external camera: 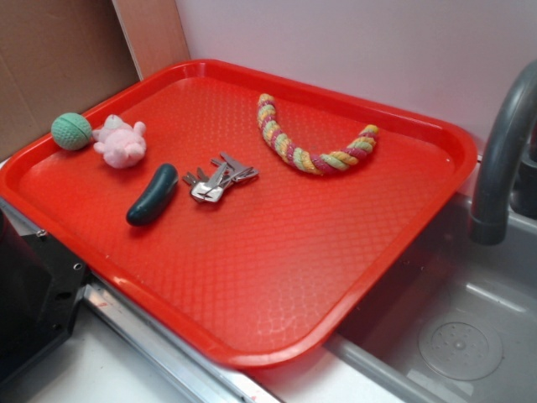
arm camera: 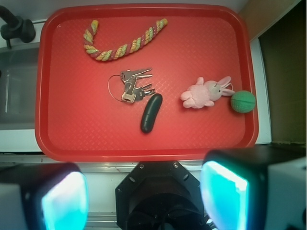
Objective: Grab the silver keys.
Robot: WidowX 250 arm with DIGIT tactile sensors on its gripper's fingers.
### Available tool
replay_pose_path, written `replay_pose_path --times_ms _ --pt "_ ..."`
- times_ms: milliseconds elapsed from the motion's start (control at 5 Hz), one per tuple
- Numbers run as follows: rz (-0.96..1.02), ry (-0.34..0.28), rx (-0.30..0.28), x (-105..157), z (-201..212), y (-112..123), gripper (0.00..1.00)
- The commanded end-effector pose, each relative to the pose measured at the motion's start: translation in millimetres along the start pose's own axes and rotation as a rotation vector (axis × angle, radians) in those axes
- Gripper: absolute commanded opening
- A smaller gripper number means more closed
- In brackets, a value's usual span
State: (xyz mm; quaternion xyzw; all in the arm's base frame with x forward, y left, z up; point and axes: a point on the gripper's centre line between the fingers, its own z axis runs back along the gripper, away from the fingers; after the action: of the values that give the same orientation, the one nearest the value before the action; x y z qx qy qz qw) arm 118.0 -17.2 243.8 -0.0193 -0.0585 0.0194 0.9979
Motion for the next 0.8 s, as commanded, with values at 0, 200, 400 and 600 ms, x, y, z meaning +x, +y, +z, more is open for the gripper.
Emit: replay_pose_path --times_ms 0,200,400,600 --pt "0.0 0.0 0.0 0 0 0 1.0" --pt "-0.22 0.031 -0.019 17 -53 -16 1.0" --pt "-0.386 -0.043 0.009 33 -91 -38 1.0" --pt "-0.386 -0.043 0.009 33 -91 -38 1.0"
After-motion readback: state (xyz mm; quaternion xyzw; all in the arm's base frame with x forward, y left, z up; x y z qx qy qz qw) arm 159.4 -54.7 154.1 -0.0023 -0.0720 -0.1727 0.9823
